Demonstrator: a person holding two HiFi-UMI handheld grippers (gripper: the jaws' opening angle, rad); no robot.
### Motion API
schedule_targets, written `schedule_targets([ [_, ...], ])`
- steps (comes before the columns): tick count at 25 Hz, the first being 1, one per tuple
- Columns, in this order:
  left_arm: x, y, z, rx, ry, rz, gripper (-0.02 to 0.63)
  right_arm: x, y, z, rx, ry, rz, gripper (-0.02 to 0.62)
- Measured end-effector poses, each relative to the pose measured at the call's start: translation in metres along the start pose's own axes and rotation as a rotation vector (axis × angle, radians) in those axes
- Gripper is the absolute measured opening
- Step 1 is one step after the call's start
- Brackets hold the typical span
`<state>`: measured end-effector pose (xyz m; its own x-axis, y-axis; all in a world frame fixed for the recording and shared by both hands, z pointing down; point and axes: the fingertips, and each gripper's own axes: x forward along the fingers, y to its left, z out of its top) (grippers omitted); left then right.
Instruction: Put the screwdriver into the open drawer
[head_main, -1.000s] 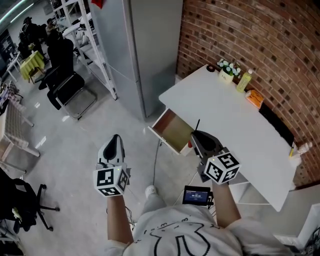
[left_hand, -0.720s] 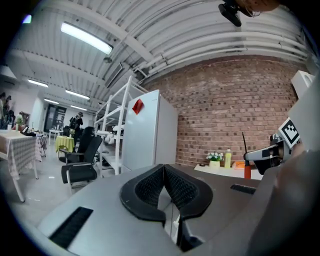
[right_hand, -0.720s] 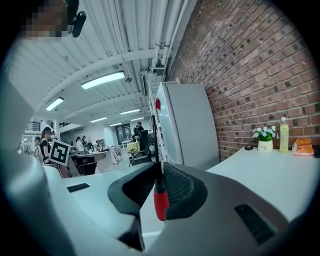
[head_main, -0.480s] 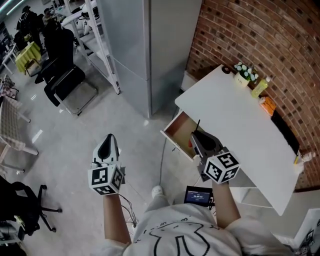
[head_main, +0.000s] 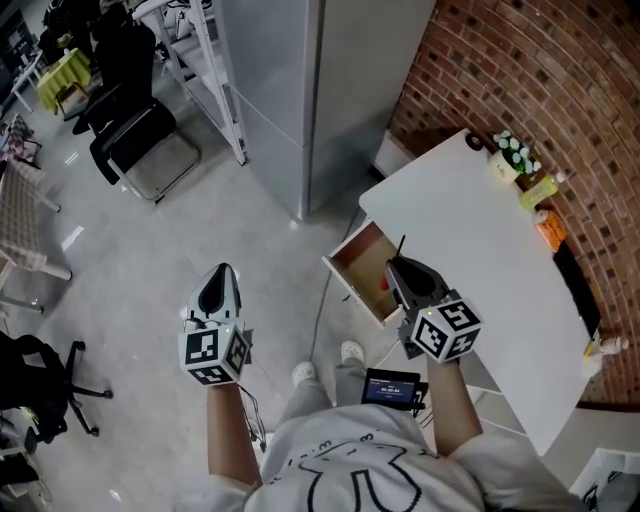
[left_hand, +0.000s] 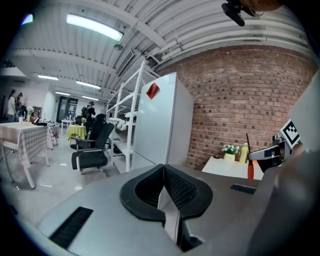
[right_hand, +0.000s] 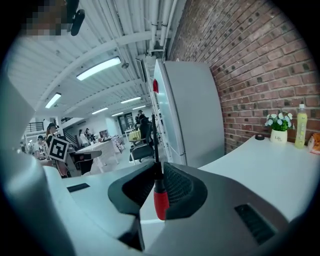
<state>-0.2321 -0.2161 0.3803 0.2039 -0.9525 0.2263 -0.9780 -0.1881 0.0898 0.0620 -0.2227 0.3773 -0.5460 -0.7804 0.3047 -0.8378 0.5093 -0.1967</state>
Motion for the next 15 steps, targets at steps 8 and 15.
schedule_targets([
  [8, 0.022, -0.02, -0.059, -0.042, 0.121, 0.029, 0.014, 0.028, -0.041, -0.047, 0.031, 0.098, 0.041, 0.058],
  [15, 0.046, -0.027, -0.121, -0.059, 0.214, 0.024, 0.014, 0.057, -0.067, -0.105, 0.041, 0.196, 0.063, 0.058],
])
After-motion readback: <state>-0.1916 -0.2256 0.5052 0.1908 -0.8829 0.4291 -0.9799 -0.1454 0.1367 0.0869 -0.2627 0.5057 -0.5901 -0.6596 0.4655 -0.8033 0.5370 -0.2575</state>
